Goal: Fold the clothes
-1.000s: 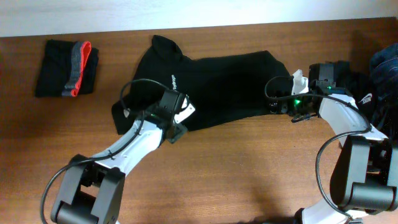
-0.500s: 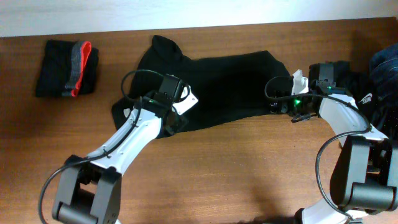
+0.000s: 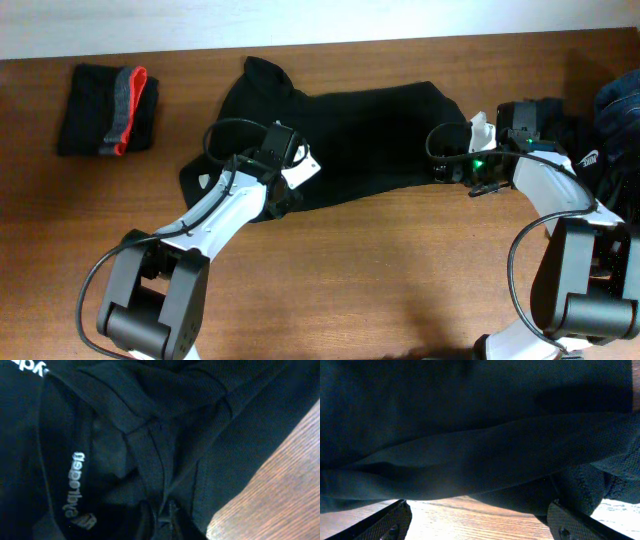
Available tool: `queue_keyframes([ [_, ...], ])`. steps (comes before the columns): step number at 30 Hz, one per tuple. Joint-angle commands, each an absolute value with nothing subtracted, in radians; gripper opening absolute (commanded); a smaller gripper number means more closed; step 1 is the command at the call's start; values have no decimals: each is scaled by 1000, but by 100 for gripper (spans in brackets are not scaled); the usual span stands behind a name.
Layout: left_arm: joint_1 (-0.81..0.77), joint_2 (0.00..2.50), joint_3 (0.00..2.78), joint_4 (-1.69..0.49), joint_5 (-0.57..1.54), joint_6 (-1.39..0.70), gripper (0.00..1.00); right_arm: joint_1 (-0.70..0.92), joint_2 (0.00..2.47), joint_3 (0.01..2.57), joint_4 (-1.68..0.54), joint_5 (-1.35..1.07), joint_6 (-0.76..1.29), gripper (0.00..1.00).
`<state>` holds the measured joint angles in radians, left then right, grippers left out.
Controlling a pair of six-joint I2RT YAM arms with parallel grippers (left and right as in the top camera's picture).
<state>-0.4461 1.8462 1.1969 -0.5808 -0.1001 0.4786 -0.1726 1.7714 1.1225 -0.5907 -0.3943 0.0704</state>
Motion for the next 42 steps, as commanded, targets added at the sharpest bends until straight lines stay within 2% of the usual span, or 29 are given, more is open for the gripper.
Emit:
queue_keyframes([
  [1,-442,1858,1199,-574,-86,488,13,-163,1770,1137,-588,-408,59,92],
  [3,-442,1859,1199,-572,-86,488,15,-163,1770,1137,-588,-408,59,92],
  [5,-442,1859,1199,-573,-86,488,36,-163,1770,1137,-588,-408,59,92],
  [6,-442,1859,1199,-573,-86,488,43,-163,1770,1137,-588,-408,59,92],
  [11,-442,1865,1198,-573,-62,488,45,-163,1770,1137,-591,-407,59,92],
  [14,-442,1888,1198,-573,-44,488,40,-163,1770,1137,-591,-408,59,92],
  [24,-440,1924,1211,-562,-103,492,1,-163,1770,1137,-591,-408,59,92],
  [33,-435,1888,1338,-606,-158,492,1,-163,1770,1137,-591,-408,59,92],
  [42,-379,1888,1363,-552,-157,492,1,-163,1770,1137,-592,-408,59,92],
])
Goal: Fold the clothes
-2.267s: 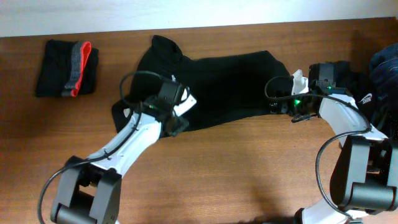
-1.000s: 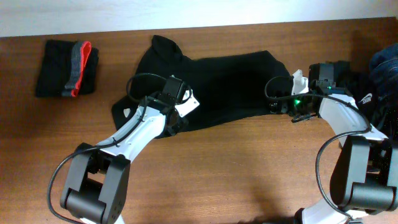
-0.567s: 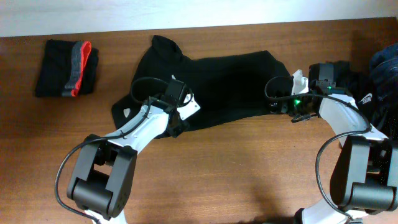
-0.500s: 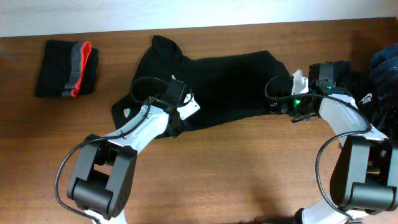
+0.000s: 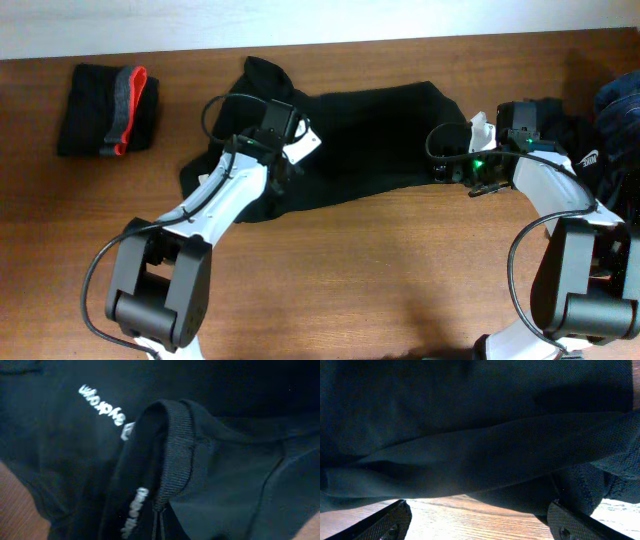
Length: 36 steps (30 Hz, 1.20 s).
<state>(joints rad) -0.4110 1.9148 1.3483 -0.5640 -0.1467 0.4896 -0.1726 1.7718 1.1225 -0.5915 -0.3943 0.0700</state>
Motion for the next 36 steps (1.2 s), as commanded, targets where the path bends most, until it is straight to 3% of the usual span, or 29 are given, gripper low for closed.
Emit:
queue_keyframes([
  [1,-370,1888,1363,-545,-155,492,1,-163,1770,1137,-592,-407,59,92],
  [6,-322,1897,1363,-486,-91,492,1,-164,1770,1137,-592,-407,59,92],
  [7,-313,1898,1363,-474,-68,492,6,-163,1770,1137,-592,-407,59,92],
  [10,-299,1898,1363,-452,-12,491,72,-164,1770,1137,-595,-407,59,92],
  [12,-298,1898,1363,-441,9,491,85,-163,1770,1137,-595,-407,59,92],
  [20,-299,1832,1400,-428,18,380,87,-165,1769,1140,-596,-407,36,93],
  [21,-299,1813,1401,-433,34,353,92,-165,1767,1146,-606,-406,17,93],
  [26,-299,1772,1399,-531,135,326,91,-179,1726,1255,-771,-337,-30,93],
  [31,-298,1851,1377,-587,136,325,91,-184,1711,1378,-928,-262,-15,96],
  [36,-298,1972,1375,-618,136,325,91,-184,1717,1385,-945,-62,108,97],
])
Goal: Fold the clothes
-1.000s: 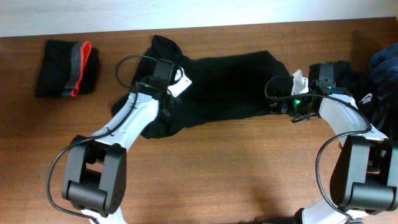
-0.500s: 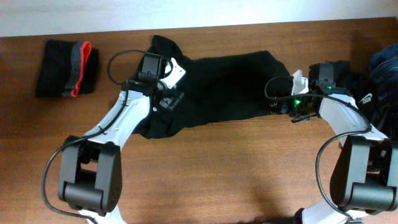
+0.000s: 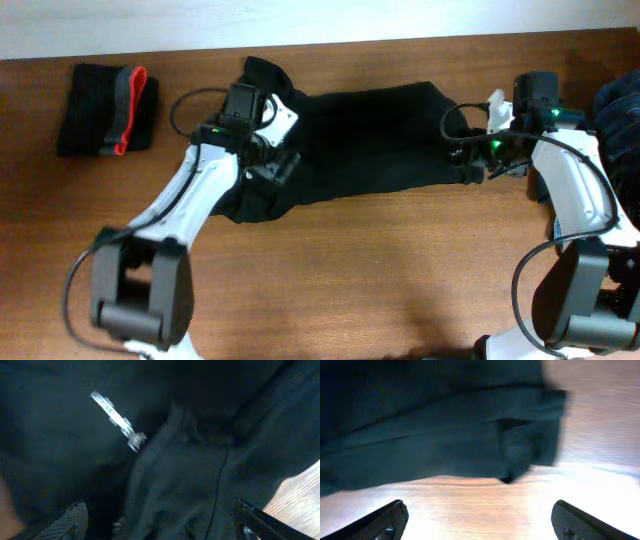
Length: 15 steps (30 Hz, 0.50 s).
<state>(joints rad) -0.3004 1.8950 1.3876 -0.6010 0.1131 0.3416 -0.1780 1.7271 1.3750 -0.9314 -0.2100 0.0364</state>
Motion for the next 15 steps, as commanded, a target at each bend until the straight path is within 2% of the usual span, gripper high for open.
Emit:
queue_keyframes([
  [1,-298,1991,1375,-623,136,325,91,-184,1718,1384,-955,-45,114,97],
  [5,-298,2045,1375,-622,136,299,91,-184,1729,1379,-975,-22,138,97],
  [13,-299,2046,1375,-580,144,207,90,-184,1759,1306,-863,-17,140,95],
  [15,-299,2046,1375,-577,142,203,84,-184,1763,1288,-847,-9,139,89],
])
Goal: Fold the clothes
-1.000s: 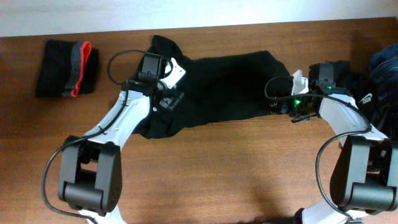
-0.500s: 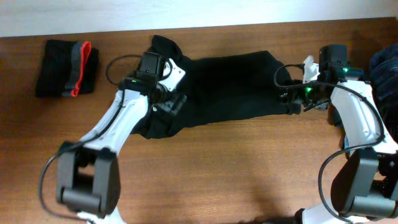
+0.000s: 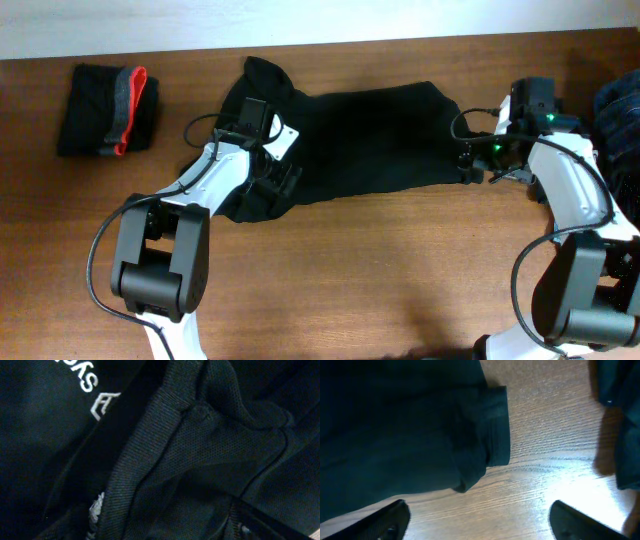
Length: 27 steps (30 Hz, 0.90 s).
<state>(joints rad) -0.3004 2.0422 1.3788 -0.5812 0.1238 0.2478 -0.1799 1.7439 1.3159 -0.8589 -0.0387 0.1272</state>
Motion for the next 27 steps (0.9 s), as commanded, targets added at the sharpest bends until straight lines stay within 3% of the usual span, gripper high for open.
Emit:
queue_keyframes([
  [1,-299,2046,1375,-577,142,203,81,-184,1763,1280,-842,-1,139,85],
  [7,-298,2046,1375,-580,142,203,79,-184,1764,1238,-796,17,139,69],
  [27,-298,2046,1375,-588,142,203,80,-175,1774,1096,-551,-54,30,70],
])
